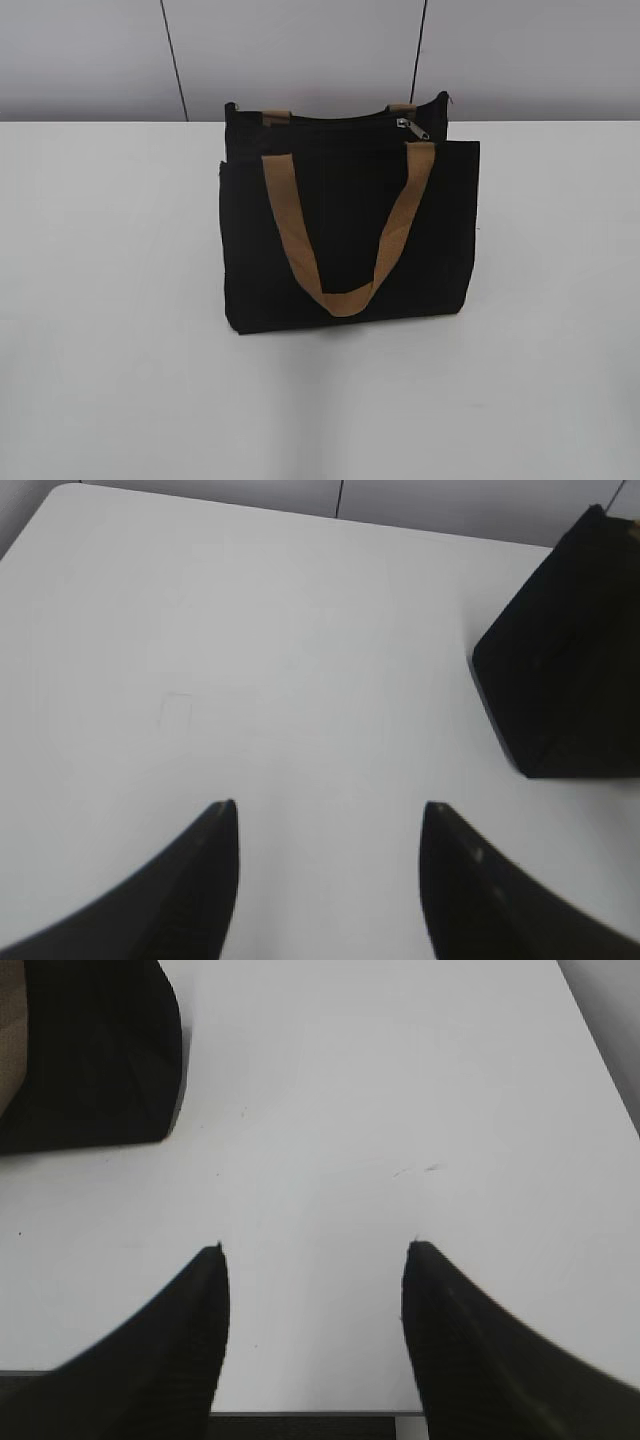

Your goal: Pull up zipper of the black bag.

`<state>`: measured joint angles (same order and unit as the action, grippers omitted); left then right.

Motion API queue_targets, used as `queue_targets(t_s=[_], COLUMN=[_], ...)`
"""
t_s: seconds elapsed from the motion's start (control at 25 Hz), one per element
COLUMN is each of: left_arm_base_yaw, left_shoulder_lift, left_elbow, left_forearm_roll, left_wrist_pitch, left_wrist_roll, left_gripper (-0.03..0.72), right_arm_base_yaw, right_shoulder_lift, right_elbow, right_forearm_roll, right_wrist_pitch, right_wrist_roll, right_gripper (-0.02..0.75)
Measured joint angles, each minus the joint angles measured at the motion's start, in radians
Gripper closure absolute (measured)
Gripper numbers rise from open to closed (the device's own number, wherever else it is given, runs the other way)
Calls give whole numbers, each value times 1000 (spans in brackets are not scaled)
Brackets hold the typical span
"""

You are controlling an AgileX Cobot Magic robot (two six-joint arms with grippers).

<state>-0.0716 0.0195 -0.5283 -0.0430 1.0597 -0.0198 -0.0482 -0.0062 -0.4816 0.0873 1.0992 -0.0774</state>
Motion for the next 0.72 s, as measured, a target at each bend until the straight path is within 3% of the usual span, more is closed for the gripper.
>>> queue_targets(t_s=[0.28, 0.72], left_arm_base_yaw=[36, 38], left_shoulder_lift=[-28, -28], left_elbow=[1, 1], left_forearm_roll=[0, 0], left_wrist_pitch=[0, 0], left_wrist_roll=[0, 0], left_gripper=[253, 253], right_arm_base_yaw=[0, 0], right_shoulder_lift=[0, 0], right_elbow=[0, 0], right_forearm_roll=[0, 0], right_wrist_pitch=[0, 0], right_wrist_roll=[0, 0], right_gripper=[304, 304])
